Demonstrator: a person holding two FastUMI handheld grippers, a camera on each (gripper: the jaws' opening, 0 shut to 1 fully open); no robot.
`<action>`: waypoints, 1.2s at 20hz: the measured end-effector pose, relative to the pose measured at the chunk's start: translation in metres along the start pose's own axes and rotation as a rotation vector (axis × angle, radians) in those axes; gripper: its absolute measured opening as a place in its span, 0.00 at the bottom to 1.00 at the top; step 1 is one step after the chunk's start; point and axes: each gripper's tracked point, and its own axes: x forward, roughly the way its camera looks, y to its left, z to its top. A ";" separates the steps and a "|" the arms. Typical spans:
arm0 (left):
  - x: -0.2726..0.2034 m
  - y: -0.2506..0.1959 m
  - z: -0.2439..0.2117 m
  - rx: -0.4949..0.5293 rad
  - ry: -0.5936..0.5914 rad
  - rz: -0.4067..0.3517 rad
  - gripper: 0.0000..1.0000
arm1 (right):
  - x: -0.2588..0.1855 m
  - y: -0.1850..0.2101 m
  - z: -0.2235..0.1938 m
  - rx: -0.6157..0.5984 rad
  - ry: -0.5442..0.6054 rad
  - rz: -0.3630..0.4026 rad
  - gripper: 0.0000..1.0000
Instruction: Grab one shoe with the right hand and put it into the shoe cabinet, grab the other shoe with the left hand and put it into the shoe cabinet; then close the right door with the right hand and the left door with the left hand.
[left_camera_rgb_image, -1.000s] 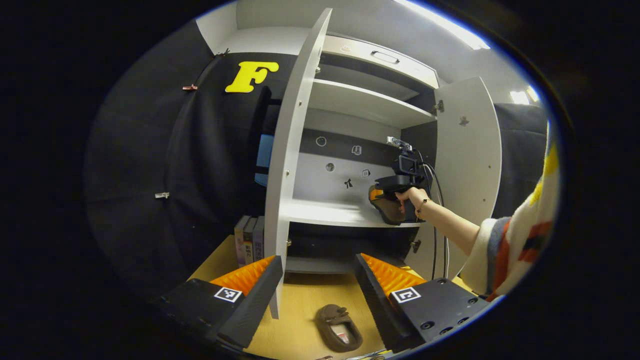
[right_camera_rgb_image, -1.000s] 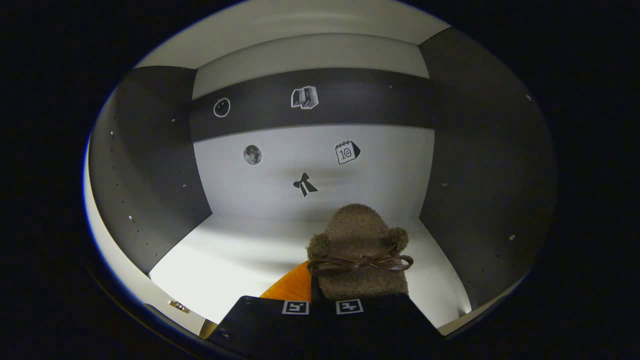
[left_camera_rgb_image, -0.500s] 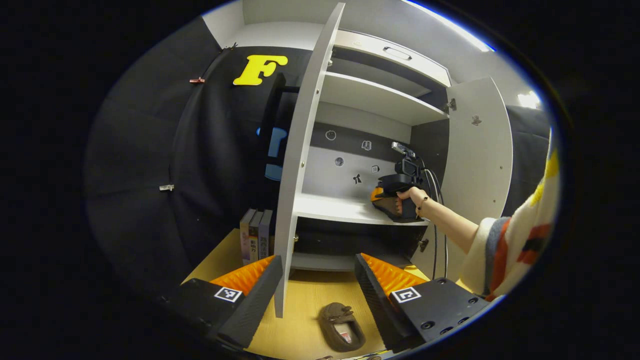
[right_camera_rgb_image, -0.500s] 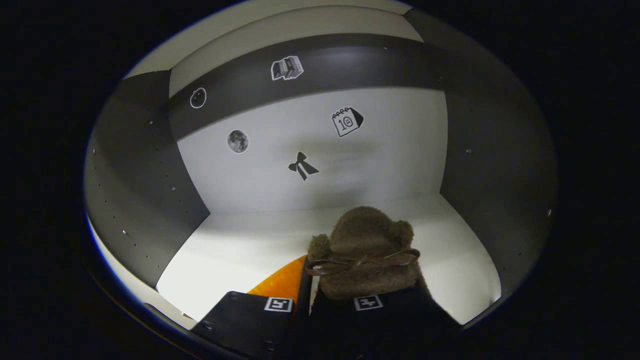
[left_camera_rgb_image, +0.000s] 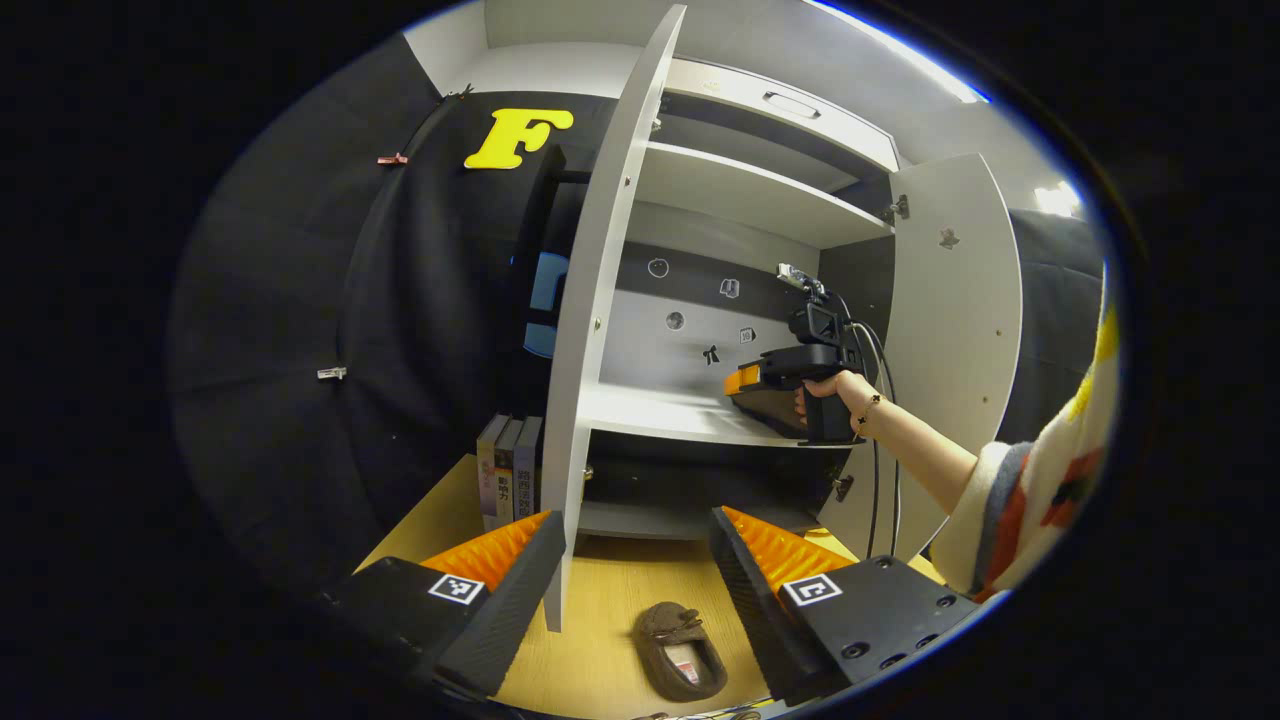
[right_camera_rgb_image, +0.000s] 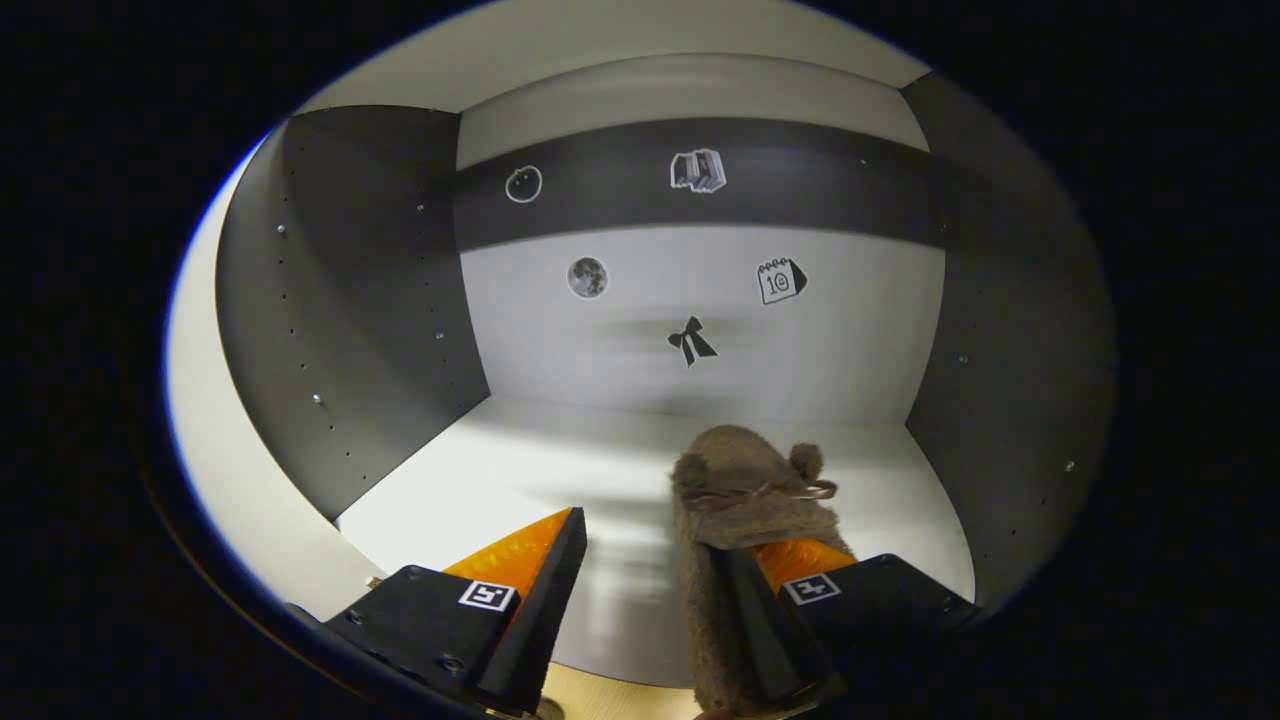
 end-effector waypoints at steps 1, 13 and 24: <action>0.000 -0.001 0.001 0.006 -0.002 -0.001 0.93 | 0.001 -0.003 -0.001 0.020 0.006 -0.004 0.82; -0.017 -0.013 0.009 0.042 -0.028 -0.058 0.93 | -0.062 -0.005 0.006 0.041 0.011 -0.010 0.78; 0.003 -0.066 -0.052 0.057 0.035 -0.195 0.93 | -0.244 0.020 -0.004 0.004 -0.262 0.076 0.84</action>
